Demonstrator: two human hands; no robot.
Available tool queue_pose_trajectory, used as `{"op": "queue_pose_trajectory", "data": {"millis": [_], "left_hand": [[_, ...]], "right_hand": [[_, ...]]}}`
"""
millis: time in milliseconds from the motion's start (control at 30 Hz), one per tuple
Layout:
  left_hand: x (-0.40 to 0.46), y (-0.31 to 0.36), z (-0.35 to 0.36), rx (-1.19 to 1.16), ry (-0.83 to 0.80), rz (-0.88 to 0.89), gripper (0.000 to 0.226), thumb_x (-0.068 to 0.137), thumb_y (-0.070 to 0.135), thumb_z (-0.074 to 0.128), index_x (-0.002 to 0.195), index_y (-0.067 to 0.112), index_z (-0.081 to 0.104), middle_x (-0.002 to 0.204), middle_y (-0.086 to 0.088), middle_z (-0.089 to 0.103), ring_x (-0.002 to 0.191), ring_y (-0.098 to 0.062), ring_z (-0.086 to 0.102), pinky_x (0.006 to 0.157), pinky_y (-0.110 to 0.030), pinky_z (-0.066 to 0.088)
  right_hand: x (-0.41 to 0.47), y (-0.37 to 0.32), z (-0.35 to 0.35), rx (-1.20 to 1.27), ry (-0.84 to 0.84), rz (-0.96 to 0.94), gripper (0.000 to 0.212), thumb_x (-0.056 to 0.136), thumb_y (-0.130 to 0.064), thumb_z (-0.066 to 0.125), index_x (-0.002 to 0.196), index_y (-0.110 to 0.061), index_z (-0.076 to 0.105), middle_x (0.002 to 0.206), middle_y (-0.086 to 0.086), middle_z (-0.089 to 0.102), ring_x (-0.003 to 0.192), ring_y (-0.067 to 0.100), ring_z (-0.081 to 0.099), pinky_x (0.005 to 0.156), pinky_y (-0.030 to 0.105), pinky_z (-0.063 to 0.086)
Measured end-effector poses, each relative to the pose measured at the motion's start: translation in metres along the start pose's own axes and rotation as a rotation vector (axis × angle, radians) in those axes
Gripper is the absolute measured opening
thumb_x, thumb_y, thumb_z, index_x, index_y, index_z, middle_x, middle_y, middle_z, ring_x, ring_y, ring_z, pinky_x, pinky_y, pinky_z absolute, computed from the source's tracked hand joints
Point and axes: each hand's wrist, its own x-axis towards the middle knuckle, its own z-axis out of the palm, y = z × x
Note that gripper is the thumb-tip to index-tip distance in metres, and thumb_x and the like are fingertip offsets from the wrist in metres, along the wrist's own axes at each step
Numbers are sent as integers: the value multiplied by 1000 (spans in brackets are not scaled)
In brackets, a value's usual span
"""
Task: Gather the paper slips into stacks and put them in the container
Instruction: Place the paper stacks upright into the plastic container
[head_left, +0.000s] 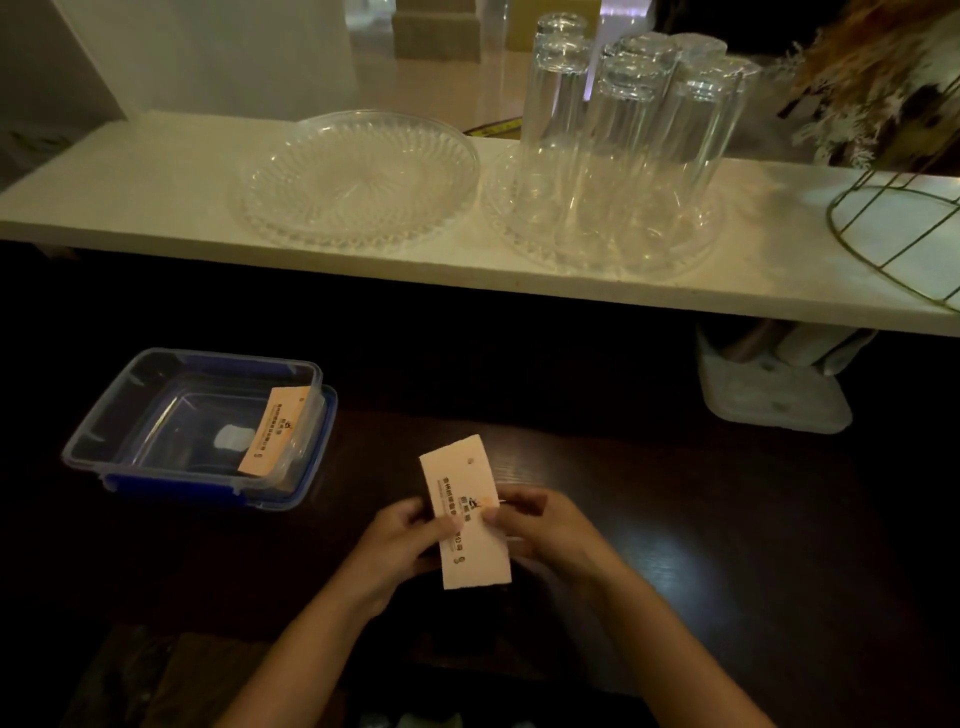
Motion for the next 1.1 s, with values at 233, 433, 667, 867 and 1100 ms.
{"op": "queue_pose_trajectory", "data": {"millis": [233,433,667,867,1100], "left_hand": [[-19,15,4,-34,50,30,23,78,11,65,100,16,62,93,-4,74,89,-17,69,65,-30,57],[-28,32,-17,25,136,84,16,82,9,60,94,20,60,83,4,73,75,-7,70,59,-24,57],[-11,56,-76,-15,174,81,15,84,10,57,93,21,61,86,-1,71,85,-17,66,69,-34,54],[16,91,-205,-58,238,90,11,86,10,52,90,14,62,74,-3,72,72,-17,66,50,-27,53],[66,114,-314,51,261,20,10,83,10,58,87,19,60,89,-6,67,87,-23,63,66,-36,51]], "right_hand": [[3,-4,2,56,-57,-27,20,83,-15,66,103,-13,64,102,4,73,89,16,71,70,27,58],[16,-12,33,112,-110,-43,15,83,-16,65,97,-16,64,96,-1,74,89,15,71,70,27,59],[43,-32,87,96,-132,-125,19,86,-24,61,103,-18,62,98,-2,72,89,11,70,67,21,57],[97,-50,167,-79,88,-306,23,87,-15,60,106,-28,60,92,-10,67,81,1,66,61,10,51],[142,-62,235,-529,350,-514,39,87,-14,61,123,-27,53,109,-25,53,99,-3,52,83,11,44]]}}
